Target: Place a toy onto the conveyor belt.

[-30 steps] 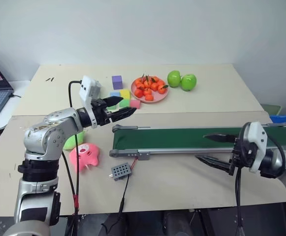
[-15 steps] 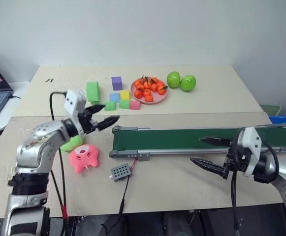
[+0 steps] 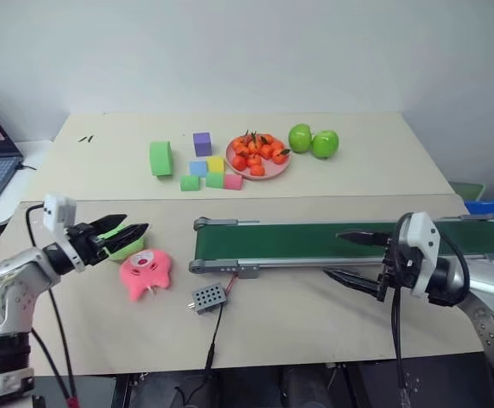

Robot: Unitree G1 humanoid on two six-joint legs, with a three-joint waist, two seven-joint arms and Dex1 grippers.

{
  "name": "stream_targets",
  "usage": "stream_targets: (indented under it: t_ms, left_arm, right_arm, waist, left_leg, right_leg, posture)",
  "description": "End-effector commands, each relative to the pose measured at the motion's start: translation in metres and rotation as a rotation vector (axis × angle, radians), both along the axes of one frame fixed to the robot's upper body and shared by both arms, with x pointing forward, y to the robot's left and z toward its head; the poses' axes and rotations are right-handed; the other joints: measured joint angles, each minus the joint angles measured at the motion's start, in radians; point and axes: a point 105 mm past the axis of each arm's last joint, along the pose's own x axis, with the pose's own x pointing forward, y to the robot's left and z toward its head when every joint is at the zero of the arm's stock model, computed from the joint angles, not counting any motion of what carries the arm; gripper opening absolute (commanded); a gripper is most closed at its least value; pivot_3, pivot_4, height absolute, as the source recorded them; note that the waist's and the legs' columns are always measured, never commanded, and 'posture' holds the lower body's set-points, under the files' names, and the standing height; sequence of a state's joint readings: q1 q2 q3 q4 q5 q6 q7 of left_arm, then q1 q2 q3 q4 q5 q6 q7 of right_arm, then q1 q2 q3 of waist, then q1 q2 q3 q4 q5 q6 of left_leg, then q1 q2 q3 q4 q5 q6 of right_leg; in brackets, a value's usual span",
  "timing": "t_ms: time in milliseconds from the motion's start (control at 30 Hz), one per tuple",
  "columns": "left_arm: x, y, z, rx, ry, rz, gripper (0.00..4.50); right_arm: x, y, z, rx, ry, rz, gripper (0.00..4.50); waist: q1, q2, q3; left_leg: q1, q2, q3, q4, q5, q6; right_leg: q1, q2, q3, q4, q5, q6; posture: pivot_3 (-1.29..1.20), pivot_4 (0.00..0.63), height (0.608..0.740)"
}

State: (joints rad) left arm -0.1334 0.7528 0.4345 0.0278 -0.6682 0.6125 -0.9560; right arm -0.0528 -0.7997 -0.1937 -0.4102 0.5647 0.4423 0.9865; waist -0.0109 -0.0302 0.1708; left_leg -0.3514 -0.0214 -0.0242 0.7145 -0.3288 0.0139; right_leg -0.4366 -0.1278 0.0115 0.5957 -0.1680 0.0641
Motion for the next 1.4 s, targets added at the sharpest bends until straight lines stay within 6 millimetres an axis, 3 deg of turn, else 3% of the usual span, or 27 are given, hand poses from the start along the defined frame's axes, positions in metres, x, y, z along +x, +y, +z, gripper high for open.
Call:
stream_targets:
  t_ms: [33,333,467,667,933,1067,1333,1367,1400]
  left_arm:
    - [-0.009,-0.002,0.012,0.091,-0.129,-0.012,4.49]
    - [-0.026,0.001,-0.008,0.204,-0.164,0.055,4.49]
    - [-0.028,-0.010,-0.028,0.259,-0.130,0.010,4.49]
    - [-0.022,-0.021,-0.066,0.341,-0.060,-0.023,4.49]
    - [-0.008,-0.018,-0.079,0.371,-0.030,0.038,4.49]
    - [-0.005,-0.017,-0.085,0.391,-0.010,0.067,3.33]
    - [-0.008,-0.026,-0.088,0.366,0.009,0.040,0.31]
    - [-0.010,-0.032,-0.086,0.339,0.018,0.019,0.04]
    - [-0.010,-0.036,-0.084,0.322,0.022,0.006,0.04]
  right_arm:
    - [0.003,0.004,0.006,-0.001,-0.048,0.031,4.50]
    - [0.006,0.011,0.008,0.008,-0.052,0.065,4.50]
    - [0.007,0.011,0.010,0.006,-0.056,0.066,4.50]
    - [0.006,0.008,0.011,-0.003,-0.063,0.053,4.50]
    - [0.004,0.000,0.014,-0.028,-0.078,0.021,4.50]
    - [0.004,-0.002,0.014,-0.034,-0.079,0.014,4.50]
    - [0.007,-0.005,0.014,-0.051,-0.083,0.004,4.50]
    - [0.008,-0.005,0.013,-0.053,-0.083,0.005,4.50]
    - [0.008,-0.005,0.013,-0.055,-0.083,0.005,4.50]
  waist:
    - [0.003,0.000,0.000]
    - [-0.001,0.000,0.000]
    - [0.000,0.000,0.000]
    - [0.000,0.000,0.000]
    - [-0.001,0.000,0.000]
    - [-0.001,0.000,0.000]
    - [-0.001,0.001,-0.001]
    - [-0.001,0.001,-0.001]
    - [0.000,0.001,-0.001]
  left_leg:
    - [0.000,0.000,0.000,0.000,0.000,0.000]
    - [0.000,0.001,0.000,0.000,0.000,0.000]
    - [0.000,0.001,0.000,0.000,0.000,0.000]
    - [0.000,0.000,0.002,0.000,0.000,0.000]
    - [0.000,0.001,0.001,0.000,0.000,0.000]
    - [0.000,0.001,0.001,0.000,0.000,0.000]
    - [0.000,0.001,0.001,0.000,0.000,0.000]
    - [0.000,0.001,0.001,0.000,0.000,0.000]
    - [0.000,0.001,0.001,0.000,0.000,0.000]
  right_leg:
    - [0.000,0.000,0.000,0.000,0.000,0.000]
    - [0.000,0.000,-0.001,0.000,0.000,-0.001]
    - [0.000,0.000,-0.001,-0.001,0.000,-0.001]
    - [0.000,0.000,-0.001,-0.001,0.000,-0.001]
    - [0.000,0.000,-0.001,-0.001,0.000,-0.001]
    - [0.000,0.000,-0.001,-0.001,0.000,-0.001]
    - [0.000,0.000,-0.001,0.000,0.000,-0.001]
    - [0.001,0.000,-0.001,0.000,0.001,-0.001]
    - [0.001,0.000,-0.001,0.000,0.001,-0.001]
  posture:
    - [0.00,0.150,0.738]
    - [0.00,0.150,0.738]
    - [0.00,0.150,0.738]
    - [0.00,0.150,0.738]
    - [0.00,0.150,0.738]
    - [0.00,0.150,0.738]
    - [0.00,0.150,0.738]
    - [0.00,0.150,0.738]
    - [0.00,0.150,0.738]
